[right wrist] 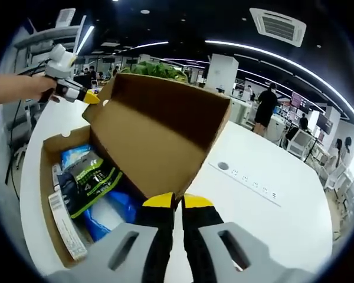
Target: Operate the shoe box by opening the lid, removing the specified soft item, and placing it in the target area until the item is outside and the box remains undamaged.
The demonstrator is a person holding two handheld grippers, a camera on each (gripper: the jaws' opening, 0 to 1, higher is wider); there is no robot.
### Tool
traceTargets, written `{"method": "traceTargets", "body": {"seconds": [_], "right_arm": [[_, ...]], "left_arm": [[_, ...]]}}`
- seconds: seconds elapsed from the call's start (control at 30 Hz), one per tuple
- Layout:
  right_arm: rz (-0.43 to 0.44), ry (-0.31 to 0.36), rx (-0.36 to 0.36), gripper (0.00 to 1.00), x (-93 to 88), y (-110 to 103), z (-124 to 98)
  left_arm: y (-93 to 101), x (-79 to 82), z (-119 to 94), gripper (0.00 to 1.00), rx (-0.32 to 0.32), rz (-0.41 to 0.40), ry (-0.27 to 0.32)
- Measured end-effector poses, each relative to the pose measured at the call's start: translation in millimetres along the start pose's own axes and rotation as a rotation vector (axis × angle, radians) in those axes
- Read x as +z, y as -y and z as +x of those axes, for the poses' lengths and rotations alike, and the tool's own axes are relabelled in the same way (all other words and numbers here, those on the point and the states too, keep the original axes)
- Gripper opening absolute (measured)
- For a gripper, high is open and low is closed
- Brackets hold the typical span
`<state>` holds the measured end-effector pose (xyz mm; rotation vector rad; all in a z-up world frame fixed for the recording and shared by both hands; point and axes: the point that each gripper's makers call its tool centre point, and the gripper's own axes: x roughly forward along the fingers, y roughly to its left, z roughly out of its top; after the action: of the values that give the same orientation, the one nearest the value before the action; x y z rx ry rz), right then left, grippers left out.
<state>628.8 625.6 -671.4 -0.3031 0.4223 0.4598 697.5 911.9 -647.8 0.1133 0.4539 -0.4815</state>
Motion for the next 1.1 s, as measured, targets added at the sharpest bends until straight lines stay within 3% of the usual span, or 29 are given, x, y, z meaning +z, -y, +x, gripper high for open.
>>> {"method": "traceTargets", "body": {"seconds": [0.8, 1.1], "right_arm": [[0.112, -0.037, 0.002, 0.03, -3.4, 11, 17], [0.16, -0.052, 0.01, 0.04, -8.7, 13, 26]], "left_arm": [[9.8, -45.2, -7, 0.0, 0.006, -0.019, -0.091], [6.7, -46.0, -3, 0.0, 0.007, -0.028, -0.094]]}}
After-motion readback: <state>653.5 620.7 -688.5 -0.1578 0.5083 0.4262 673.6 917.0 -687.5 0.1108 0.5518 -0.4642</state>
